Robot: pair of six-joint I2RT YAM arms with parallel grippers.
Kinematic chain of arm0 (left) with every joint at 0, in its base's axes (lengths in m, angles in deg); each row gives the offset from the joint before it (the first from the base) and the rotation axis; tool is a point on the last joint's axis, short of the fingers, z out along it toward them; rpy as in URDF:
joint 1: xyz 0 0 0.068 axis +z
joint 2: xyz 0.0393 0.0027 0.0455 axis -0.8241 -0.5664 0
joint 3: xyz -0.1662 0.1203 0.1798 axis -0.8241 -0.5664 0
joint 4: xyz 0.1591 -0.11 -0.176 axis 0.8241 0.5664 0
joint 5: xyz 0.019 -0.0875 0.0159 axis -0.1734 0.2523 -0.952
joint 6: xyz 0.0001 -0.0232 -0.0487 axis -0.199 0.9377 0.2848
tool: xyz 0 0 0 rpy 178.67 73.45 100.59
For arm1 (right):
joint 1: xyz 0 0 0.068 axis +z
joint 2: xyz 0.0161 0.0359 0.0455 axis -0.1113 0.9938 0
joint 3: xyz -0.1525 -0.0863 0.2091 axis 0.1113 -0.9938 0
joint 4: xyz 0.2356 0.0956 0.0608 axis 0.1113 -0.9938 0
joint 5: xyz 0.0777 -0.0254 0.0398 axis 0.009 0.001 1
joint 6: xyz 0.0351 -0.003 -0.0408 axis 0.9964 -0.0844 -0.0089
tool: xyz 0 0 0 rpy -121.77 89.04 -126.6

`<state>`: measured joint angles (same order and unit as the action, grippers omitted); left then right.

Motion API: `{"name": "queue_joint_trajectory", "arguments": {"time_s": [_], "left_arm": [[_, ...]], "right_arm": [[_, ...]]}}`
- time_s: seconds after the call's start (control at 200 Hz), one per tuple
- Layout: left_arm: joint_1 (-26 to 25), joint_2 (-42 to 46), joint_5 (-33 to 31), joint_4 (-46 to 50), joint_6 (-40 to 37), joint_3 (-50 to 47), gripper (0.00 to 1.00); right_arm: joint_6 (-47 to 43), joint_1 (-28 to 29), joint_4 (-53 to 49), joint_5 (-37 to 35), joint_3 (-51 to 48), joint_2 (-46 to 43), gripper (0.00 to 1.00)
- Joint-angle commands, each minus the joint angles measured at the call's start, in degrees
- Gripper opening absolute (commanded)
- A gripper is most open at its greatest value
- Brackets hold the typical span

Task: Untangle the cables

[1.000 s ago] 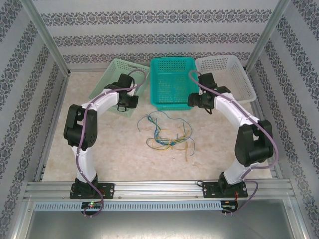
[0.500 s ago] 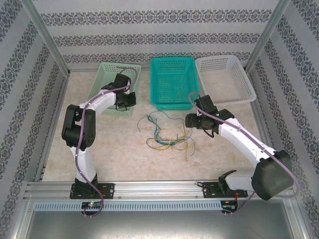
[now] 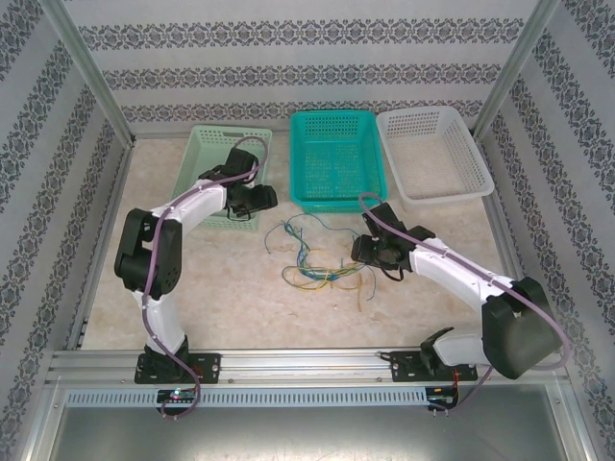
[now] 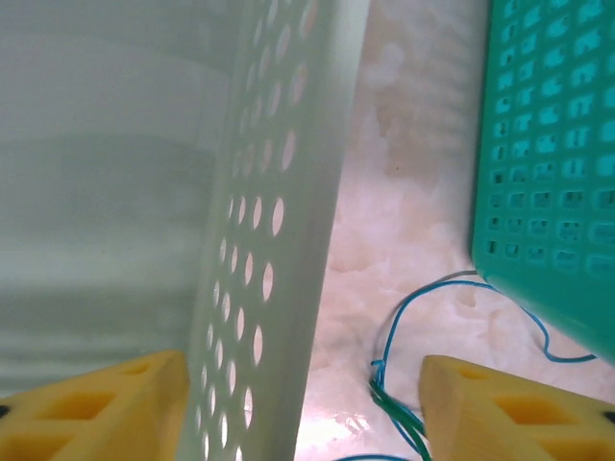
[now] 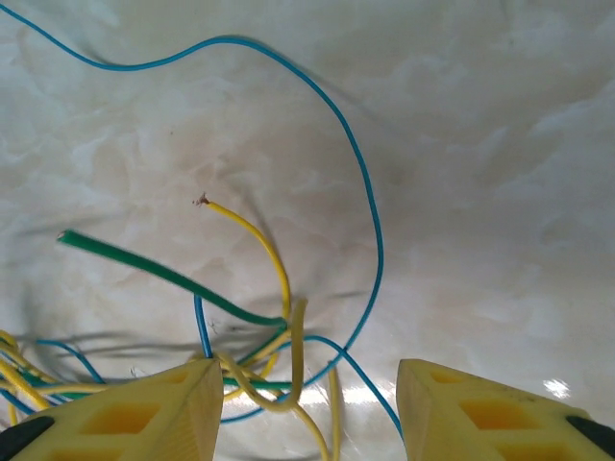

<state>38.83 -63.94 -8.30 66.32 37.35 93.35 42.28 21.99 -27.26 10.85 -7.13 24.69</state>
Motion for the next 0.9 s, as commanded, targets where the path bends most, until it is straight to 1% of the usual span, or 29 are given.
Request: {"name": "queue_joint_trajectory", "arguments": {"time_s": [0.0,0.09,0.215,0.335,0.44,0.569,0.634,0.679,0.739,0.809,0.854,0.894], "left_arm": [[-0.91,5.13,-3.93,-0.05,-1.87,-1.51,0.75],[-1.34,7.30,-5.31,-0.05,-3.84,-2.51,0.83],[-1.42,10.10,-6.04,-1.47,-5.43,-4.71,0.84],[-1.41,11.41,-6.14,-2.03,-6.52,-5.59,0.85],[-1.64,11.96,-4.92,-2.53,-7.88,-5.68,0.87],[-2.96,14.71,-3.11,-6.77,-11.11,-7.20,0.88],[-3.39,16.37,-1.61,-9.28,-12.13,-8.07,0.88],[-3.62,17.58,-0.05,-10.87,-12.53,-8.52,0.88],[-3.81,18.79,3.12,-13.06,-13.01,-8.84,0.88],[-4.39,19.91,9.06,-16.42,-14.25,-9.40,0.87],[-5.16,20.42,13.90,-18.75,-15.40,-9.63,0.87],[-6.33,20.69,16.49,-20.35,-16.58,-9.55,0.87]], "right_arm": [[2.73,0.62,3.57,0.87,-0.55,2.74,0.48],[2.61,0.94,4.12,0.56,0.41,4.48,0.34],[1.96,0.97,2.34,-0.48,1.68,6.01,0.14],[1.68,1.37,0.28,-1.12,2.51,3.88,0.00],[0.29,2.31,0.15,-2.21,3.05,-0.03,0.00],[-4.57,4.93,1.05,-3.35,5.77,-5.46,0.00],[-6.92,5.45,0.84,-2.80,7.58,-7.45,0.00],[-8.91,5.33,0.26,-0.85,9.07,-8.28,0.00],[-11.50,5.18,-2.11,1.68,11.58,-8.37,0.00],[-14.42,5.62,-3.95,4.03,13.79,-7.93,0.00],[-15.54,6.22,-4.20,4.03,14.51,-7.66,0.00],[-15.85,6.88,-3.69,3.29,14.78,-7.48,0.00]]}}
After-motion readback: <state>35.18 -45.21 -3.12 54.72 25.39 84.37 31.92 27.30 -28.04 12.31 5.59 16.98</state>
